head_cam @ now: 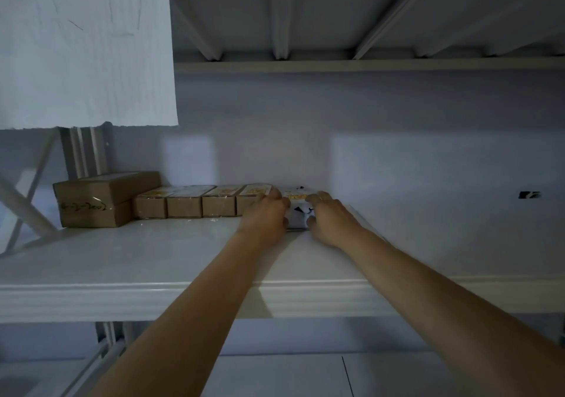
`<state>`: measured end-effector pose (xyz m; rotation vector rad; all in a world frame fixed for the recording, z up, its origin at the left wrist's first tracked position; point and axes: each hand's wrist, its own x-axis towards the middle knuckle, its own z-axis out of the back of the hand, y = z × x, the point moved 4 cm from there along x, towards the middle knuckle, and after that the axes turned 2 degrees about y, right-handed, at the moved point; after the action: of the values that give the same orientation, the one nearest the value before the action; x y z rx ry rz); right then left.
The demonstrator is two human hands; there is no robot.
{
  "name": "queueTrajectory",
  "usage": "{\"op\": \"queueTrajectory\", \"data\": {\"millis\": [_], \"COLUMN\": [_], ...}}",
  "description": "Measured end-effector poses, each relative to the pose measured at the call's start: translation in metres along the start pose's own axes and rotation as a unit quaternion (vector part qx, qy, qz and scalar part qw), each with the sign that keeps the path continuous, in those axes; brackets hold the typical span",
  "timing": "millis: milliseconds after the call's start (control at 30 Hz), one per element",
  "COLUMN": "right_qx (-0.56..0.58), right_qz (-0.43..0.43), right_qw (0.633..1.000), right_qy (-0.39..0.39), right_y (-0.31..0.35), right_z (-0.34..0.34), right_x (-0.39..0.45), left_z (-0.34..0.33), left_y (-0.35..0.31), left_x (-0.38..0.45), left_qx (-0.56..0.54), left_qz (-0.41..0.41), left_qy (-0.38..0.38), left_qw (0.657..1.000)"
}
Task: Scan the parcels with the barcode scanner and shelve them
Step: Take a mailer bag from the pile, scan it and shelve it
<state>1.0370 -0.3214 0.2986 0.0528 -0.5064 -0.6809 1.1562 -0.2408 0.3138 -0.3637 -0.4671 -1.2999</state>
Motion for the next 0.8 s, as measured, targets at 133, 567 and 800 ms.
{"op": "queueTrajectory", "data": {"millis": [133, 567, 800], "right_qx": [-0.067, -0.029, 0.019], "right_qz": [0.004, 0.008, -0.023], "right_qw": [0.997, 0.999, 0.998], "right_qy": [-0.023, 0.042, 0.056], "right_y": [0.009, 0.010, 0.009], "right_z": [-0.006, -0.010, -0.007], "right_x": [0.003, 0.008, -0.001], "left_z": [0.005, 0.002, 0.006], "left_y": [-0.011, -0.015, -0.019], "left_x": [0.001, 0.002, -0.006], "left_qx": [0.008, 0.012, -0.024], "left_qz": [-0.033, 0.009, 0.038], "left_qy": [-0.045, 0.003, 0.009], "left_qw": [0.998, 1.000, 0.999]}}
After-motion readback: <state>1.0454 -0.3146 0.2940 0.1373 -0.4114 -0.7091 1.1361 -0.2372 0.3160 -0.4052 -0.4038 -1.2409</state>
